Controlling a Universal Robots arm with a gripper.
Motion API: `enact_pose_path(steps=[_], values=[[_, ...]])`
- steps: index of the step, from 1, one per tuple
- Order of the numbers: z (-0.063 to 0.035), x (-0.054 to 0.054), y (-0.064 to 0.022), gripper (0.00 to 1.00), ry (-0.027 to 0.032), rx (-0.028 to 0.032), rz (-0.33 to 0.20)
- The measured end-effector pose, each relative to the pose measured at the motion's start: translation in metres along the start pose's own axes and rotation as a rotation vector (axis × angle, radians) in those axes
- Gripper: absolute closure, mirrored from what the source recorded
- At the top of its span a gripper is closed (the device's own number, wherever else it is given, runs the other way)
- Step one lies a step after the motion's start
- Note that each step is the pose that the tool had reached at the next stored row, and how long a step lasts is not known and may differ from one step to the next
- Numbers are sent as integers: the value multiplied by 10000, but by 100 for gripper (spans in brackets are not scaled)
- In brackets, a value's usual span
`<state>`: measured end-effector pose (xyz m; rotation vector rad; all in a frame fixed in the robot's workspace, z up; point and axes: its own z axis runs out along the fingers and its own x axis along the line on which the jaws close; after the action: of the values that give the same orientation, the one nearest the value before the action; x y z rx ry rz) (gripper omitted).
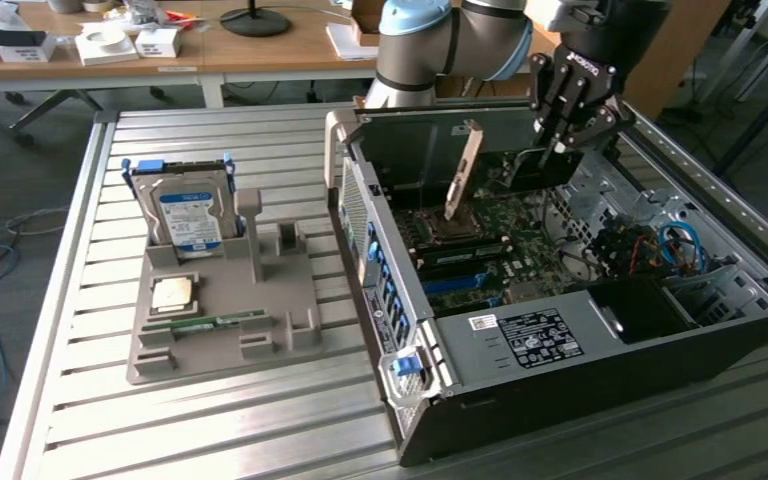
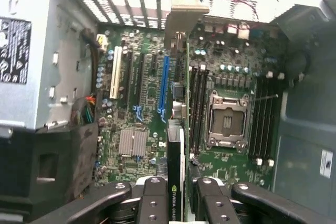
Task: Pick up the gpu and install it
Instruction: 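Insert the gpu into the slot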
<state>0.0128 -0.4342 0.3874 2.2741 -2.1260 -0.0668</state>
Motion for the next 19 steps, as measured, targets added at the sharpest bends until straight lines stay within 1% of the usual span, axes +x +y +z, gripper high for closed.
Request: enact_pose_path(steps=[2, 4, 5, 6, 7, 8, 9, 10, 14, 19], values=[[2, 0, 0, 74, -14, 3, 292], [2, 0, 1, 74, -16, 4, 298], [2, 0, 6, 74, -20, 21, 298], [3, -1, 16, 74, -24, 80, 296], [6, -1, 27, 74, -25, 165, 294], [9, -2, 36, 74, -22, 238, 294], [11, -2, 43, 74, -18, 294, 294], [12, -2, 48, 74, -12, 327, 295], [27, 2, 54, 74, -14, 383, 362], [31, 4, 54, 74, -16, 385, 459]])
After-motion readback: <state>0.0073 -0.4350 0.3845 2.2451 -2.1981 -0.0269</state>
